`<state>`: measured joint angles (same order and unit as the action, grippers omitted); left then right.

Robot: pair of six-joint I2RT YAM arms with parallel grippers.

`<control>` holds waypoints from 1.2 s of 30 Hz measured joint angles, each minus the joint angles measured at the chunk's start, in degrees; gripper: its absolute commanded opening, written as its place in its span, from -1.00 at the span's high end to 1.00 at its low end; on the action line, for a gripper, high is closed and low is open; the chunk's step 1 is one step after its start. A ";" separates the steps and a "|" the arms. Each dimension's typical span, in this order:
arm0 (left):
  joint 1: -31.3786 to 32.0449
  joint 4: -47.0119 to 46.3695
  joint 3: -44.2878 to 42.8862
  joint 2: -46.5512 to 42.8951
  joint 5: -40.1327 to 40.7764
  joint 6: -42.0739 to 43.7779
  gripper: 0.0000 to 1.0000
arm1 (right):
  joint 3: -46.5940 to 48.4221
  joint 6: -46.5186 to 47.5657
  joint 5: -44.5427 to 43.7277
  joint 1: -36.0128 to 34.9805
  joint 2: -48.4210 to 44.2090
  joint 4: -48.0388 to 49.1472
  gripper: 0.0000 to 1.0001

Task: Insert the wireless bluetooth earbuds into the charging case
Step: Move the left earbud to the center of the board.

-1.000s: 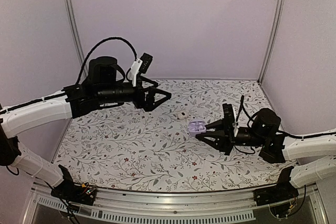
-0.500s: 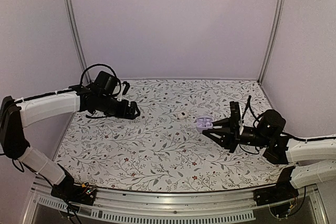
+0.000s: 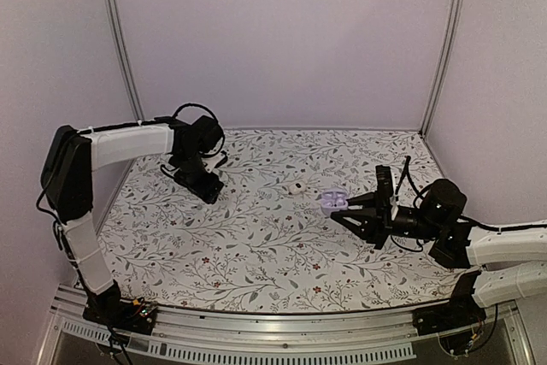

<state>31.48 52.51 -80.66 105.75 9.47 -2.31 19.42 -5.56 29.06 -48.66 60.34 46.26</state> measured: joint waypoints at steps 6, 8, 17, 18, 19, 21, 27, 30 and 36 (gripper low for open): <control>0.17 3.52 -0.13 4.63 4.00 5.49 -0.28 | -0.59 -0.02 -0.02 0.07 -0.81 0.00 1.00; 0.15 4.74 -1.33 5.92 4.92 7.32 -0.20 | -0.74 -0.02 -0.02 0.07 -0.98 0.00 1.00; -0.15 5.40 -4.48 12.17 7.63 12.28 0.10 | -0.76 -0.02 -0.07 0.11 -1.29 -0.04 1.00; -0.15 5.42 -4.48 12.31 7.72 12.33 0.13 | -0.76 -0.02 -0.07 0.11 -1.33 -0.07 1.00; -0.17 5.44 -4.48 12.76 8.00 12.48 0.15 | -0.76 0.00 -0.07 0.11 -1.42 -0.09 1.00; -0.17 5.44 -4.48 13.40 8.70 12.92 0.20 | -0.76 0.00 -0.04 0.11 -1.51 -0.09 1.00; -0.22 5.31 -4.59 14.36 10.82 14.12 0.30 | -0.76 0.00 -0.04 0.35 -1.51 -0.39 1.00; -0.26 5.35 -5.05 15.26 11.41 14.80 0.35 | -0.76 0.00 -0.04 0.35 -1.51 -0.44 1.00; -0.28 5.20 -6.34 16.26 12.11 16.24 0.44 | -0.74 0.02 -0.04 0.35 -1.49 -0.94 1.00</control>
<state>31.20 57.71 -87.00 122.02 21.58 13.93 18.68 -5.54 29.02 -48.31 58.85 45.32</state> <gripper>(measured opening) 0.297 0.191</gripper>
